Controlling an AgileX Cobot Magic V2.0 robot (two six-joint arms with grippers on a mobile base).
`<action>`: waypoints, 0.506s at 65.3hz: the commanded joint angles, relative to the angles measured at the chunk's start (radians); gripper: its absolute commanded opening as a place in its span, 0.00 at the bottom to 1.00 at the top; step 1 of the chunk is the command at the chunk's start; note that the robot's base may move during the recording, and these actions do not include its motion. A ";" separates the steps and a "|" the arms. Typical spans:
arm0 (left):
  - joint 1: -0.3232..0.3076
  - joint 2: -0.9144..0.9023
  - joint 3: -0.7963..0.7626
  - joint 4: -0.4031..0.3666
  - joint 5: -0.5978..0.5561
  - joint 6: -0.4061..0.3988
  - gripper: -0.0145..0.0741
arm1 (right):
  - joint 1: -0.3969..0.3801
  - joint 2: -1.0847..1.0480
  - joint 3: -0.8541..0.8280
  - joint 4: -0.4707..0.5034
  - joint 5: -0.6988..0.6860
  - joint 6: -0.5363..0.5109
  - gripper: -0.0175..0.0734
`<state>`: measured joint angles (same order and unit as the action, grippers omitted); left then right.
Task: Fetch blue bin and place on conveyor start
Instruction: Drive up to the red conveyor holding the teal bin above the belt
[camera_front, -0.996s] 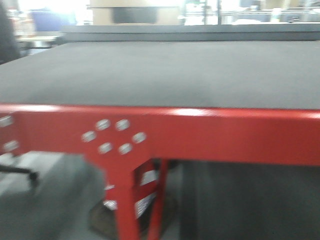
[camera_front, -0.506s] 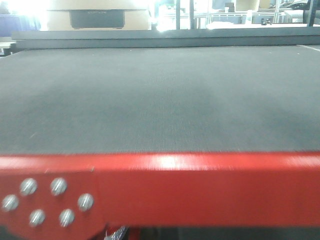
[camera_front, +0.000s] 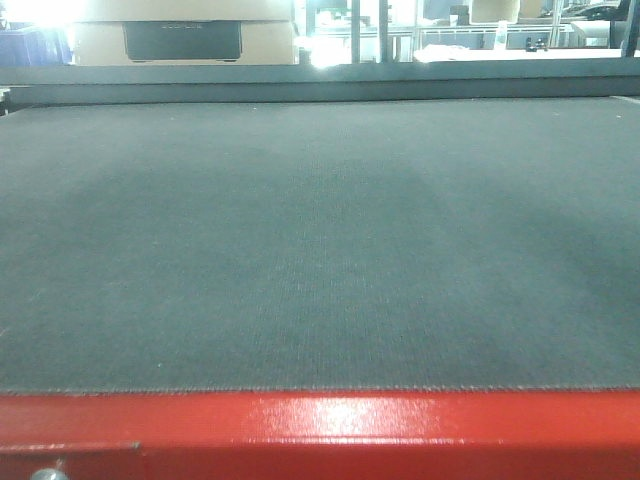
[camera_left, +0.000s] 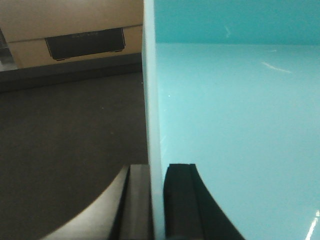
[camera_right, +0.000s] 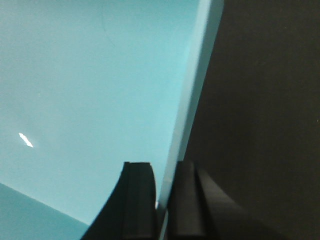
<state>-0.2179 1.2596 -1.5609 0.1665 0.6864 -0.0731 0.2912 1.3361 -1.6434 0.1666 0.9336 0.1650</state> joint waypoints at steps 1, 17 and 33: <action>0.022 -0.016 -0.007 0.137 -0.066 0.010 0.04 | -0.027 -0.020 -0.007 -0.142 0.022 -0.023 0.03; 0.022 -0.016 -0.007 0.137 -0.078 0.010 0.04 | -0.027 -0.020 -0.007 -0.142 0.022 -0.023 0.03; 0.022 -0.016 -0.007 0.137 -0.078 0.010 0.04 | -0.027 -0.020 -0.007 -0.142 0.022 -0.023 0.03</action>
<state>-0.2179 1.2596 -1.5609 0.1774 0.6580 -0.0731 0.2912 1.3361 -1.6434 0.1666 0.9295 0.1650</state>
